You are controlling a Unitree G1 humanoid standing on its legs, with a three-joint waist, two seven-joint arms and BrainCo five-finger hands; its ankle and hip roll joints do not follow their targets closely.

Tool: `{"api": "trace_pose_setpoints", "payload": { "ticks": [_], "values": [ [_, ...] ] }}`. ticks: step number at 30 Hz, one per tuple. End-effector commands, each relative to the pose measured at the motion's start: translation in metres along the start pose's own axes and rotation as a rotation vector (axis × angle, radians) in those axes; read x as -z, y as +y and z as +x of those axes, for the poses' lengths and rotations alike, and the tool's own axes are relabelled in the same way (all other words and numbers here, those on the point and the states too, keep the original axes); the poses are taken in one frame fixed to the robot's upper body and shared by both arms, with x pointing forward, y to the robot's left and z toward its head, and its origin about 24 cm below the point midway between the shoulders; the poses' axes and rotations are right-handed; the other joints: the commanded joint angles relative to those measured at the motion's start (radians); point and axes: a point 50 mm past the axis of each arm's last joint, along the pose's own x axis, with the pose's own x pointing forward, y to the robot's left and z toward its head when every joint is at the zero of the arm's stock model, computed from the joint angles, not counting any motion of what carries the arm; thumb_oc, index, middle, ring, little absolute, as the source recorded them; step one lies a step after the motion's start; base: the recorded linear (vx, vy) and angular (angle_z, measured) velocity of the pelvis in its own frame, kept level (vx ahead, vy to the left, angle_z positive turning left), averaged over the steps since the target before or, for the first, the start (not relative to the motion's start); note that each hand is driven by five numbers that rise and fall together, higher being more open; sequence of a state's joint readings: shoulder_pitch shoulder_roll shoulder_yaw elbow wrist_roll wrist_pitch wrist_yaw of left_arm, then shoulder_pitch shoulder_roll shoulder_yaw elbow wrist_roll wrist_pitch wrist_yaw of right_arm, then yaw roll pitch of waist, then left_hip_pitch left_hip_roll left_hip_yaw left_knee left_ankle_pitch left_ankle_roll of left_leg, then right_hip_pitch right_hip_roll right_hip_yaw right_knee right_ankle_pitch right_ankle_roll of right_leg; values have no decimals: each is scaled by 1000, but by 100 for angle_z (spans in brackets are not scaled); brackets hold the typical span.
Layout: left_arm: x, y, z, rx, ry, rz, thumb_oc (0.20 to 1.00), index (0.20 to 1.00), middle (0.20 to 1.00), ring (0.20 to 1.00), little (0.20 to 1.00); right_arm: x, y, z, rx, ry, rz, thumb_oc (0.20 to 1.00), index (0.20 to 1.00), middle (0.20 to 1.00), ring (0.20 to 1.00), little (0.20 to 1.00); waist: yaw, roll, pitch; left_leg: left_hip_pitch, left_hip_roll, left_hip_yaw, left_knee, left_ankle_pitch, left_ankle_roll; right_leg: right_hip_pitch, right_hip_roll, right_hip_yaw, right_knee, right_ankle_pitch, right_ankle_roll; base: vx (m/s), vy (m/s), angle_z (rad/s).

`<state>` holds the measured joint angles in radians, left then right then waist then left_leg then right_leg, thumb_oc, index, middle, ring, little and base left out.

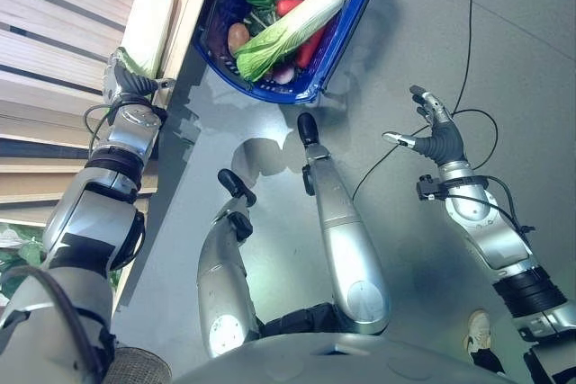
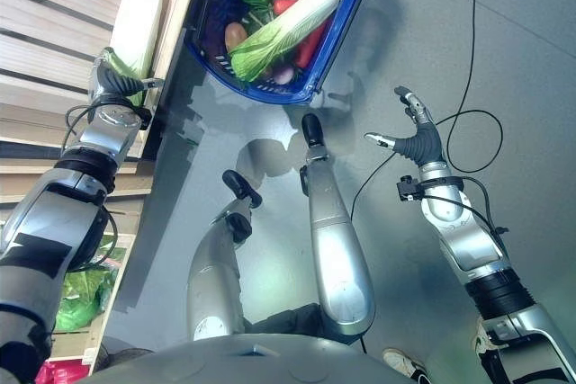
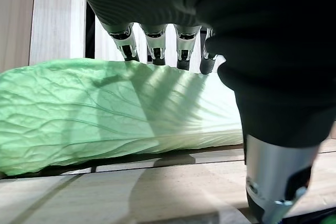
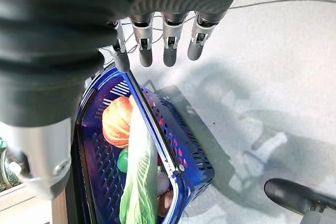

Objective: Pick up fruits and vegetables into the basket

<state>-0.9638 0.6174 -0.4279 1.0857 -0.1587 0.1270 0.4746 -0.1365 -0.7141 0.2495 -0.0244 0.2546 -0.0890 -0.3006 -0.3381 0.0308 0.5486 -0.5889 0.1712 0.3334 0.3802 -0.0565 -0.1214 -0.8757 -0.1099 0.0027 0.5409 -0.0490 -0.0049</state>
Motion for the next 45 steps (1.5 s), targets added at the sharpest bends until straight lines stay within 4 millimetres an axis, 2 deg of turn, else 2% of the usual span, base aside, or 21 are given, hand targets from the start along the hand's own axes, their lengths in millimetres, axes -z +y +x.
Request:
{"api": "trace_pose_setpoints", "payload": {
  "ticks": [1, 18, 27, 37, 45],
  "values": [
    [25, 17, 4, -79, 103, 8, 1000, 1000, 1000, 1000, 1000, -1, 2, 0, 25, -28, 53, 1000, 1000, 1000, 1000, 1000, -35, -25, -29, -111, 2, -13, 127, -91, 26, -26, 27, 15, 21, -66, 57, 0, 0, 0],
    [15, 39, 11, -257, 167, -98, 1000, 1000, 1000, 1000, 1000, -1, 4, 8, 35, -28, 75, 1000, 1000, 1000, 1000, 1000, -30, -35, -29, -179, 3, -32, 136, -91, 21, -93, 33, 16, 13, -44, 52, -2, -6, 2],
    [-5, 52, 14, -369, 127, -154, 1000, 1000, 1000, 1000, 1000, -2, 8, 12, 36, -29, 94, 1000, 1000, 1000, 1000, 1000, -21, -44, -29, -206, 0, -49, 142, -91, 21, -107, 39, 14, 7, -37, 50, -3, -17, -3],
    [-24, 37, 8, -327, -13, -209, 1000, 1000, 1000, 1000, 1000, -4, 10, 13, 31, -41, 106, 1000, 1000, 1000, 1000, 1000, -8, -53, -29, -202, -7, -57, 142, -99, 29, -92, 42, 6, 0, -36, 54, -9, -4, 2],
    [-33, 27, -2, -269, -188, -194, 1000, 1000, 1000, 1000, 1000, -4, 9, 4, 32, -63, 68, 1000, 1000, 1000, 1000, 1000, 12, -44, -29, -136, -13, -56, 111, -88, 30, -25, 22, -14, -5, -46, 65, -24, 49, 1]
  ]
}}
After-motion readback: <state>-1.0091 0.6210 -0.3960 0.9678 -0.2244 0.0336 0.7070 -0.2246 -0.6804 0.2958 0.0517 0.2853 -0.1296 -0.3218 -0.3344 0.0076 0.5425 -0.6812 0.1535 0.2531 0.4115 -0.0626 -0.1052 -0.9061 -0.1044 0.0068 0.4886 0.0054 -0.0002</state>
